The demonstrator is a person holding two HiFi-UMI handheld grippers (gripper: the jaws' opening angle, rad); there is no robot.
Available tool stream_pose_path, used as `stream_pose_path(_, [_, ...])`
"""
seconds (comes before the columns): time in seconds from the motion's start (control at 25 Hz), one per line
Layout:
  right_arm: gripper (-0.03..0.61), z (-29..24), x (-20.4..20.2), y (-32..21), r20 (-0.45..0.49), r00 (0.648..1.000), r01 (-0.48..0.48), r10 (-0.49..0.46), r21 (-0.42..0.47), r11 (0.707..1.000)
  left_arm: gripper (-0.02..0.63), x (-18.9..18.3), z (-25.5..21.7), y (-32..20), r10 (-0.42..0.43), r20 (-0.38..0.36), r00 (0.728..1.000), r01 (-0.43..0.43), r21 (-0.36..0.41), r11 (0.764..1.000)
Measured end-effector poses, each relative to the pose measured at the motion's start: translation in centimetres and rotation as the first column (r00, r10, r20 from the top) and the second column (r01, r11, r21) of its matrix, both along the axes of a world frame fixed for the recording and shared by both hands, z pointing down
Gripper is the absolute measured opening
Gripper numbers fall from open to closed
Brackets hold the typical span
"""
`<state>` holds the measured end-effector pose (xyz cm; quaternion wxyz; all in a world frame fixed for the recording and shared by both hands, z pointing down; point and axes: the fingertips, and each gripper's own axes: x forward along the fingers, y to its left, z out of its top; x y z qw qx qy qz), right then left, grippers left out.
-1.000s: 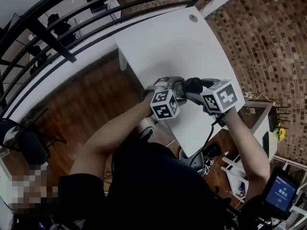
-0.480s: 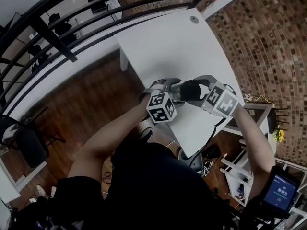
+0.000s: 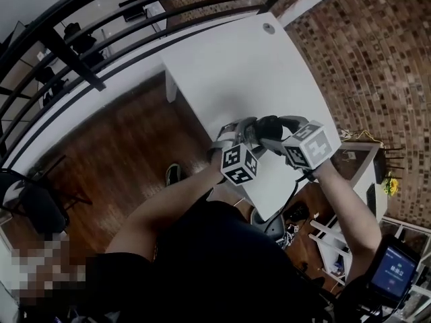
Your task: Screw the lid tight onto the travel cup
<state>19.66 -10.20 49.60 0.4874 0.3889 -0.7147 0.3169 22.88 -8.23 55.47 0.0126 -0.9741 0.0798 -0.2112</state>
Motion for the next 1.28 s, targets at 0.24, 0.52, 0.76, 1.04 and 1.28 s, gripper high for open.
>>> stream_pose_path(0.24, [0.334, 0.3, -1.1, 0.8, -0.035, 0.939, 0.344, -0.342, 0.046, 0.938, 0.403, -1.0, 0.3, 0.9, 0.205, 0.006, 0.979, -0.204, -0.051, 0.978])
stream_pose_path(0.52, [0.336, 0.2, -1.4, 1.2, -0.032, 0.899, 0.437, -0.436, 0.036, 0.899, 0.391, -0.9, 0.6, 1.2, 0.316, 0.043, 0.948, -0.316, -0.005, 0.949])
stream_pose_path(0.76, [0.337, 0.3, -0.7, 1.0, 0.036, 0.994, -0.107, 0.104, 0.060, 0.993, 0.388, -0.9, 0.8, 1.4, 0.080, -0.013, 0.997, -0.080, -0.024, 0.996])
stream_pose_path(1.04, [0.437, -0.1, -1.4, 1.0, -0.234, 0.724, 0.667, -0.648, -0.002, 0.745, 0.388, -1.3, 0.8, 0.6, 0.130, 0.011, 0.991, -0.130, -0.016, 0.991])
stream_pose_path(1.28, [0.402, 1.0, -1.0, 2.5, -0.220, 0.670, 0.684, -0.709, -0.188, 0.705, 0.388, -1.2, 1.0, 1.4, 0.127, 0.017, 0.992, -0.126, -0.030, 0.992])
